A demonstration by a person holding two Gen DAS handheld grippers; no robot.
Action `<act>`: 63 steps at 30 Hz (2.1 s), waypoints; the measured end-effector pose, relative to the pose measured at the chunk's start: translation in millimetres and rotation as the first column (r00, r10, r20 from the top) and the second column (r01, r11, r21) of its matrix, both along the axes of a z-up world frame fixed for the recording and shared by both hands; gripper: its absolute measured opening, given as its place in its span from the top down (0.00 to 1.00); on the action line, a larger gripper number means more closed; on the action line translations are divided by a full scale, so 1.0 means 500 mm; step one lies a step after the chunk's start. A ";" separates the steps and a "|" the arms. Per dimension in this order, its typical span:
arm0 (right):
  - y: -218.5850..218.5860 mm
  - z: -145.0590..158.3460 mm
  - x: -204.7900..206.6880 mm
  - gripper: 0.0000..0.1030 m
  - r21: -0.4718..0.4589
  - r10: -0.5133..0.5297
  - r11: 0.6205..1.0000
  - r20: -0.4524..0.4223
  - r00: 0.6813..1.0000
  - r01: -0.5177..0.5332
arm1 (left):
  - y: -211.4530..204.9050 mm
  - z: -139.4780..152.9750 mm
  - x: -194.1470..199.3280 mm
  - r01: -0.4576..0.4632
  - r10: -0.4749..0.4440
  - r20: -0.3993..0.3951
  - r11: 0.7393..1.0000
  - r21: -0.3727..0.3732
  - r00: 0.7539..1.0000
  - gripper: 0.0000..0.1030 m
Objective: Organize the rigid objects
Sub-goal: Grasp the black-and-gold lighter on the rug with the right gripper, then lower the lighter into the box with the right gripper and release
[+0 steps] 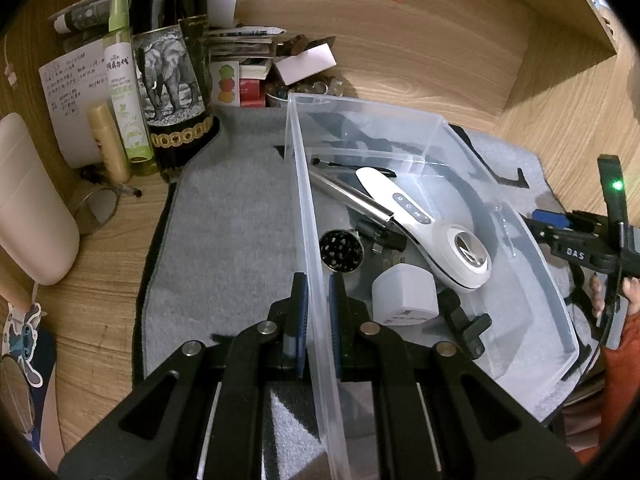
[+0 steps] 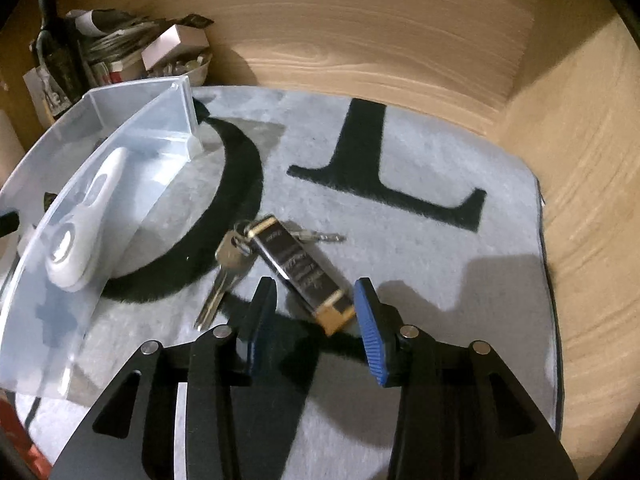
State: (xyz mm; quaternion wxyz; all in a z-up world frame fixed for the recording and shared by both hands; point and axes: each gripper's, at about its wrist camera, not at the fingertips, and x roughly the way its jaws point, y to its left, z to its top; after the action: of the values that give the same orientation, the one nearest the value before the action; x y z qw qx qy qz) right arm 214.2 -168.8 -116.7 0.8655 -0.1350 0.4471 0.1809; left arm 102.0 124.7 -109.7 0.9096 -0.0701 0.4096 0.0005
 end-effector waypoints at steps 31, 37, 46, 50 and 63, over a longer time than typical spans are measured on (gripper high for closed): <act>0.045 0.092 -0.044 0.79 0.125 0.087 0.987 0.127 0.988 -0.103 | 0.002 -0.006 0.004 -0.005 0.005 -0.011 1.000 -0.011 1.000 0.91; 0.076 0.141 -0.078 0.79 0.144 0.131 0.977 0.192 0.973 -0.160 | 0.002 -0.006 0.004 -0.011 0.010 -0.011 1.000 -0.018 1.000 0.91; 0.137 0.179 -0.110 0.79 0.157 0.216 0.953 0.242 0.946 -0.258 | 0.003 -0.005 0.004 -0.013 0.013 -0.010 1.000 -0.017 1.000 0.91; 0.163 0.186 -0.120 0.79 0.166 0.249 0.941 0.251 0.935 -0.295 | 0.003 -0.005 0.005 -0.013 0.013 -0.010 1.000 -0.016 1.000 0.91; 0.270 0.141 -0.131 0.79 0.121 0.377 0.909 0.169 0.911 -0.399 | 0.004 -0.004 0.004 -0.011 0.011 -0.004 1.000 -0.015 1.000 0.91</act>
State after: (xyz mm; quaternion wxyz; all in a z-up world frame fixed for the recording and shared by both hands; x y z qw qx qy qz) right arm 148.6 -33.9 -46.1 0.8494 -0.1672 0.3335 0.3732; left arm 103.7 126.7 -111.8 0.9083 -0.0791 0.4108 0.0025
